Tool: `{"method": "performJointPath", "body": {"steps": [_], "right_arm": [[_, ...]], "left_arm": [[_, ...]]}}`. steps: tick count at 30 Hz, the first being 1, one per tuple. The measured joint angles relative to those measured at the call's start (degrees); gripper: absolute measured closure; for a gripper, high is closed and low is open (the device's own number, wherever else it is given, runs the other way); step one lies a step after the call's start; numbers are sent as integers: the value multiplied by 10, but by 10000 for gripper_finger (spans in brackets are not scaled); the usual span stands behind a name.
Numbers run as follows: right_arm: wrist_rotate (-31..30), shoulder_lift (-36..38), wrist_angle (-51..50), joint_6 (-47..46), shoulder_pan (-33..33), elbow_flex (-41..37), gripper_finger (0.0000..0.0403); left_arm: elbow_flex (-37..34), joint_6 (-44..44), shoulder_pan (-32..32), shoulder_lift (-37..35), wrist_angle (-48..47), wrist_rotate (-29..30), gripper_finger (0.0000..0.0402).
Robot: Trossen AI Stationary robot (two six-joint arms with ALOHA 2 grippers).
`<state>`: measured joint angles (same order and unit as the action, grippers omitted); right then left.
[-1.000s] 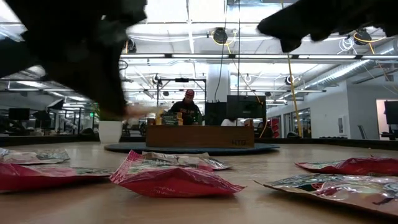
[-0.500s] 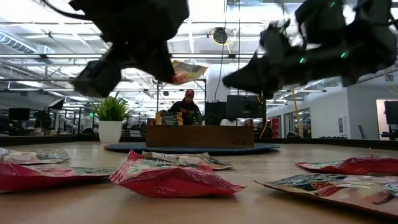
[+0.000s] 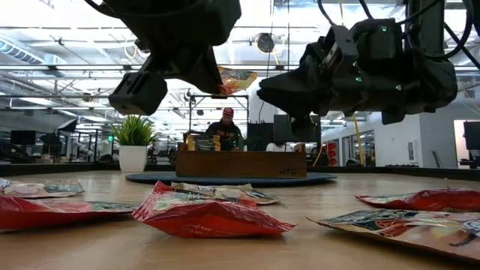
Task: Pick & Place Tea
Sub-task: Put the yellow tea bag into the left section of the wooden organizer
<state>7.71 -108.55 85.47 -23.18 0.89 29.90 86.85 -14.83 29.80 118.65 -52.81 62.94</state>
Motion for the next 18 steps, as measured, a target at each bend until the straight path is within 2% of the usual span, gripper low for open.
{"method": "performJointPath", "body": {"steps": [4, 7, 14, 18], "right_arm": [[18, 0, 1, 13, 0, 14, 330], [45, 0, 0, 27, 5, 19, 301], [43, 0, -4, 43, 15, 19, 210], [9, 0, -5, 41, 15, 19, 188]], "left_arm": [[0, -2, -3, 0, -2, -1, 392], [0, -2, -6, 0, -2, -1, 391], [0, 3, -6, -1, -2, -1, 392], [0, 4, -6, -1, -1, -1, 390]]}}
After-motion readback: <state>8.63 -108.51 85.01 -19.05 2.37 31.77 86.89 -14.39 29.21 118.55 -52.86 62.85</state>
